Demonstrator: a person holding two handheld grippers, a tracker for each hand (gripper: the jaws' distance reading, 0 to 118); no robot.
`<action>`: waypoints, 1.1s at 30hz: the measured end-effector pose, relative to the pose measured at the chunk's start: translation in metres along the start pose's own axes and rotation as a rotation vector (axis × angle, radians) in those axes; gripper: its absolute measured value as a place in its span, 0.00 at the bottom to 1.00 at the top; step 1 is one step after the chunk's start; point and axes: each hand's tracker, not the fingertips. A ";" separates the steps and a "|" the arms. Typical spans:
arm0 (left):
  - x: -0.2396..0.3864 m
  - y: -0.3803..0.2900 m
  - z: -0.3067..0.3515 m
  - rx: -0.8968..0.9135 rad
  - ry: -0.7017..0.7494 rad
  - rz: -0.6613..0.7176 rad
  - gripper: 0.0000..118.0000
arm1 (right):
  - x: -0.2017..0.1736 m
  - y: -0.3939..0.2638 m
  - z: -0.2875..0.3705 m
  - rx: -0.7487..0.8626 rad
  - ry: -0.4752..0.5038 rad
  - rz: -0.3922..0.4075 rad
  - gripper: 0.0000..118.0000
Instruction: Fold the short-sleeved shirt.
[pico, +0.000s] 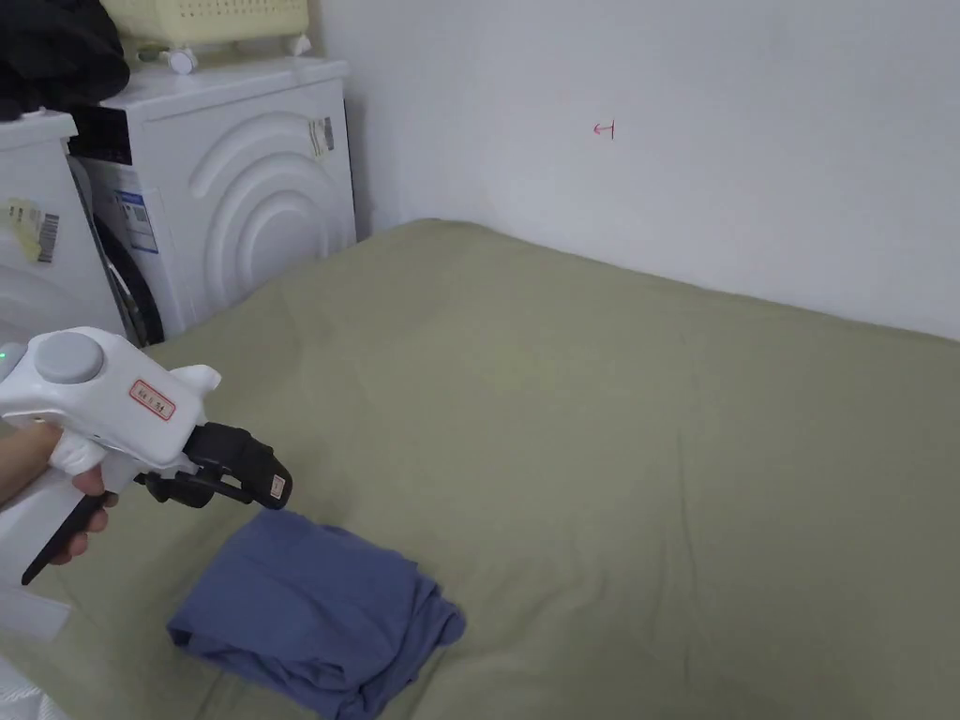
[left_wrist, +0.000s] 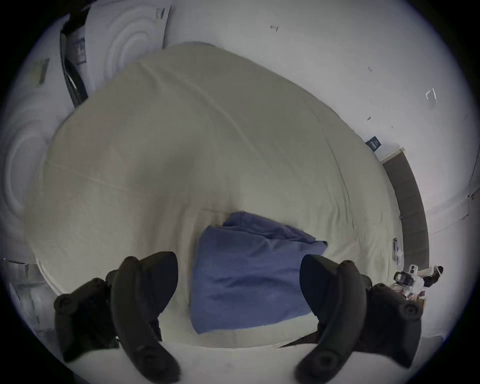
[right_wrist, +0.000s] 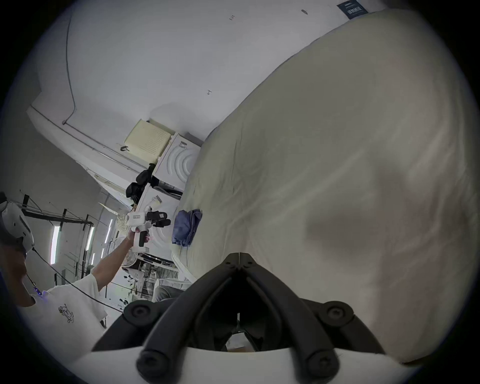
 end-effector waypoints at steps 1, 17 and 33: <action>0.011 -0.004 0.007 0.013 -0.007 -0.010 0.84 | -0.003 0.002 0.004 0.011 -0.008 0.017 0.00; 0.379 -0.139 0.023 0.684 -0.087 -0.306 0.00 | -0.138 0.052 0.070 0.619 -0.628 0.618 0.00; 0.507 -0.176 0.045 0.933 0.025 -0.405 0.00 | -0.195 0.051 0.095 0.839 -0.742 0.775 0.00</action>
